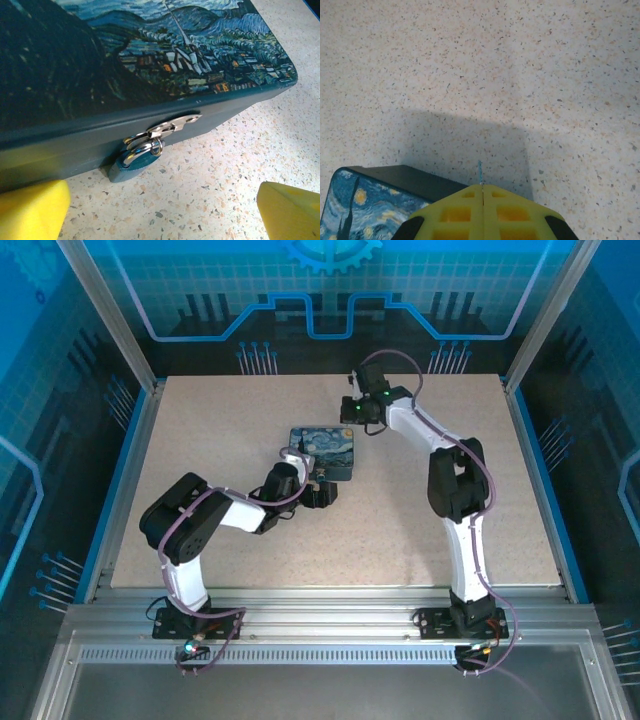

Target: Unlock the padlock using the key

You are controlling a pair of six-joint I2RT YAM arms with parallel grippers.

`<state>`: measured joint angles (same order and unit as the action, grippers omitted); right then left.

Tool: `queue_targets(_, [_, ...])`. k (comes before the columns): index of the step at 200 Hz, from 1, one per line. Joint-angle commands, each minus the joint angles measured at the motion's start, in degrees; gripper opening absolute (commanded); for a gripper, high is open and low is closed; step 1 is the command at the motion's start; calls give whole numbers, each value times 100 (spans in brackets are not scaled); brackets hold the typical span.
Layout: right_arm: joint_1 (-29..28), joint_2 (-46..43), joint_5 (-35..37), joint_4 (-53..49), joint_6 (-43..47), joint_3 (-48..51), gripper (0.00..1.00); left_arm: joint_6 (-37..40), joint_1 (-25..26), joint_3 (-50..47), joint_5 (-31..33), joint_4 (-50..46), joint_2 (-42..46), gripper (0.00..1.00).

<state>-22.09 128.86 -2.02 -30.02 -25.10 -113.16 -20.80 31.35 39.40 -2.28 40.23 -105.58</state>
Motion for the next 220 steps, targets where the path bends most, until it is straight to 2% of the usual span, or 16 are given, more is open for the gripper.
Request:
queue_targets(1, [-74,366,-75,-614,214,-437,0,95,36,156,-130,-338,115,97])
queue_targets(68, [-259,711,-209,-958,501,-754,0,113,62,324,-124,-551,-12,97])
queue_targets(158, [-498,476,-366,-681,605,15,0,172,256,334,-459,-131,-165,91])
queue_targets(193, [-533,234,-386,-461,577,423,0,202,343,251,39,76,-182,94])
queue_targets(220, [-559,104,-431,-310,535,690,0,431,669,286,634,251,-256,96])
